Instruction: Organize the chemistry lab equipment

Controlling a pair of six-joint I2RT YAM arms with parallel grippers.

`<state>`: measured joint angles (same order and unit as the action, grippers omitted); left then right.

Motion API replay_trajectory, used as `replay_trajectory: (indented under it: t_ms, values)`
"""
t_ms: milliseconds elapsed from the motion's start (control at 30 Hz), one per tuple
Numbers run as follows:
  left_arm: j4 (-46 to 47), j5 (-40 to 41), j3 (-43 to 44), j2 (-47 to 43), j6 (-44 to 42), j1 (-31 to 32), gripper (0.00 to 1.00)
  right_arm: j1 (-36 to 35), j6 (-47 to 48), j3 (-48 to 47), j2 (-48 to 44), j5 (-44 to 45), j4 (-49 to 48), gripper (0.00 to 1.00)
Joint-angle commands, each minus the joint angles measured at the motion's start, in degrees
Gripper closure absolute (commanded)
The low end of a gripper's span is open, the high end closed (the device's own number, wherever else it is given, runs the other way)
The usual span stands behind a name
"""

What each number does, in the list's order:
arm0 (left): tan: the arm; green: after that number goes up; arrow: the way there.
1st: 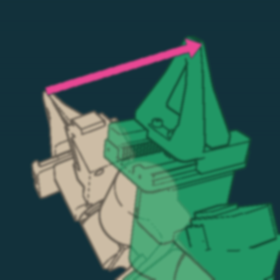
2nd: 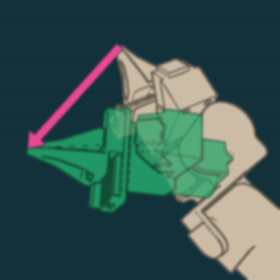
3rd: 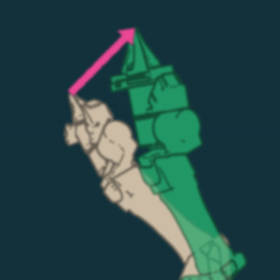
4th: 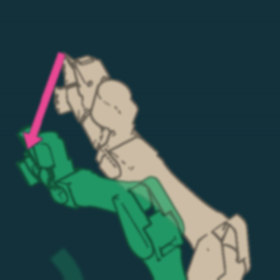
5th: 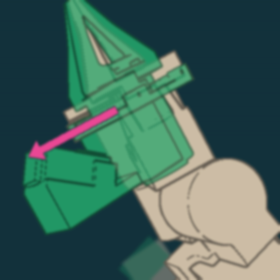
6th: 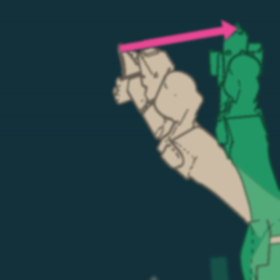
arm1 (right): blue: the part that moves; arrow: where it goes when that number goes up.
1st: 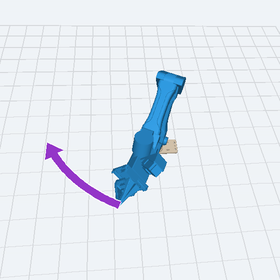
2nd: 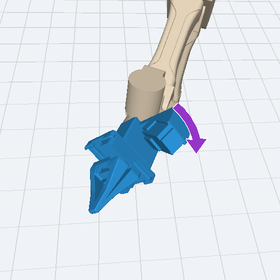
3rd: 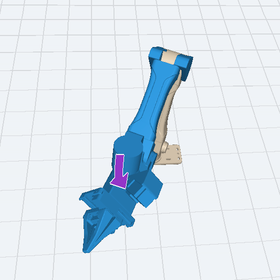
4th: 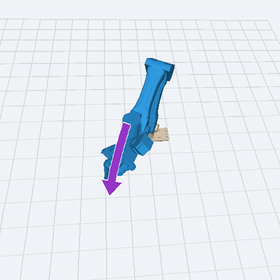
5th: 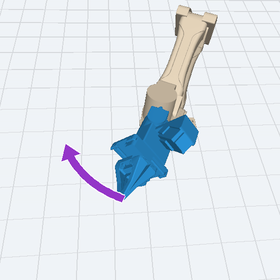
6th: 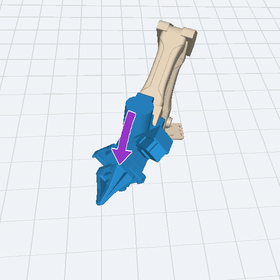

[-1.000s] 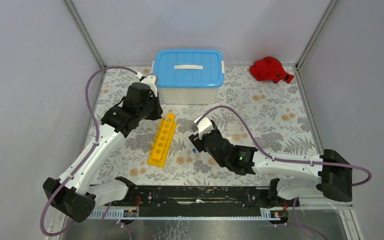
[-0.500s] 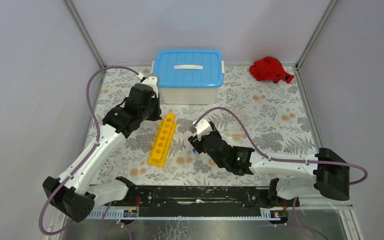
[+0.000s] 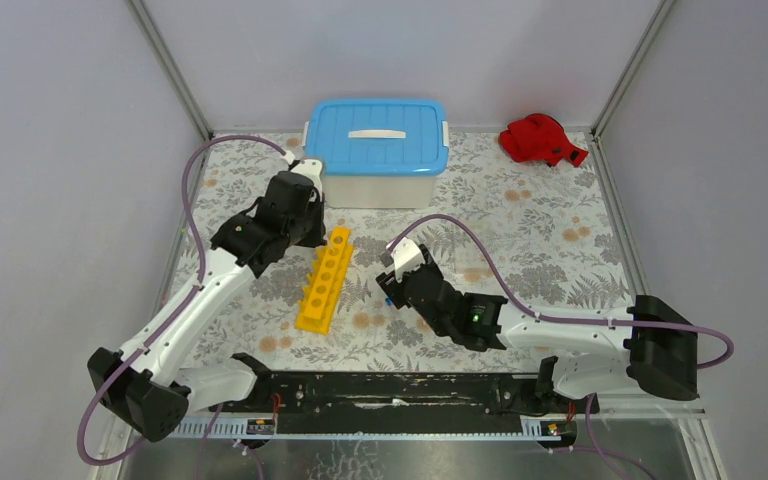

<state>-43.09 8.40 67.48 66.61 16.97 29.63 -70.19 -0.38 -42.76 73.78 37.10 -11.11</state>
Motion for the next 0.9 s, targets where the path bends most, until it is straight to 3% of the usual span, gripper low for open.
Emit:
replay_trajectory:
  t_ms: [0, 867]
  values:
    - [0.4, 2.0, -1.2, 0.1, 0.2, 0.8, 1.00, 0.1, -1.1, 0.3, -0.3, 2.2, -3.2, 0.33]
    - [7.5, 4.8, -7.8, 4.7, 1.4, 4.2, 1.00, 0.2, -4.0, -0.2, 2.0, 0.8, -1.3, 0.33]
